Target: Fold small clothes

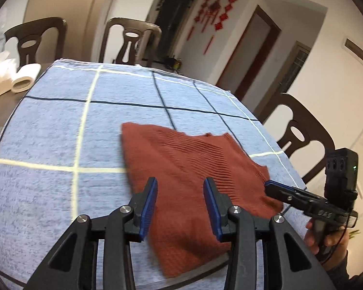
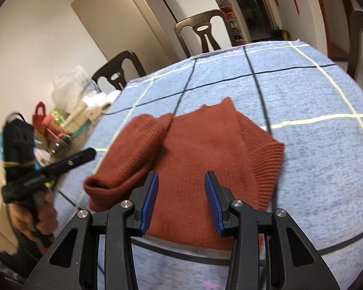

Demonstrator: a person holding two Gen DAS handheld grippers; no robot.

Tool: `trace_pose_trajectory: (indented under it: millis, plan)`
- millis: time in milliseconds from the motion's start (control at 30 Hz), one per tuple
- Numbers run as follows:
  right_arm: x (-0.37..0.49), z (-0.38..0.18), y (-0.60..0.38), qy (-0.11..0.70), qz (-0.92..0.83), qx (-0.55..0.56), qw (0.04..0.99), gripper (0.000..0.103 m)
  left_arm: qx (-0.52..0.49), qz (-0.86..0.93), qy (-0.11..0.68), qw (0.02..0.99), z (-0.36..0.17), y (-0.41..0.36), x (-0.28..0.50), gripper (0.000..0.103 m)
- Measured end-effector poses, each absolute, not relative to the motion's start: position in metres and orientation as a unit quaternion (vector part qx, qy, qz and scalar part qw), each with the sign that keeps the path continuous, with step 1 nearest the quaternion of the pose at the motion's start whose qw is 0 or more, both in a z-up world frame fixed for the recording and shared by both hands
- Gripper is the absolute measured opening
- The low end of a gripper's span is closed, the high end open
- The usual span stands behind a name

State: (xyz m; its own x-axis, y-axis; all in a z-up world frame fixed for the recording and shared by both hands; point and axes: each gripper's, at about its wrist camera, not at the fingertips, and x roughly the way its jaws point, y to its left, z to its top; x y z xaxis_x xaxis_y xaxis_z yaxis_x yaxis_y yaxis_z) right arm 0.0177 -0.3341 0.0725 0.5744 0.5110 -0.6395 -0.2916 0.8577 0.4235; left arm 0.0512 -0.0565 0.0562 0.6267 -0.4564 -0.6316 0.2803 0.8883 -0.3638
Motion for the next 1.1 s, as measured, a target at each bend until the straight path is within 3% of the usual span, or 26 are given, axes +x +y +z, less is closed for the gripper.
trace_pose_trajectory:
  millis: [533, 567, 633, 1100]
  plan:
    - [0.071, 0.040, -0.280, 0.476, 0.312, 0.229, 0.790, 0.042, -0.099, -0.210, 0.407, 0.883, 0.025, -0.061, 0.049, 0.050]
    - [0.072, 0.042, -0.280, 0.477, 0.312, 0.223, 0.791, 0.040, -0.101, -0.210, 0.408, 0.883, 0.025, -0.061, 0.050, 0.051]
    - [0.074, 0.043, -0.276, 0.479, 0.310, 0.209, 0.795, 0.016, -0.102, -0.211, 0.409, 0.882, 0.024, -0.061, 0.051, 0.051]
    - [0.059, 0.076, -0.341, 0.411, 0.275, 0.207, 0.844, 0.013, -0.079, -0.241, 0.395, 0.883, 0.057, -0.091, 0.058, 0.051]
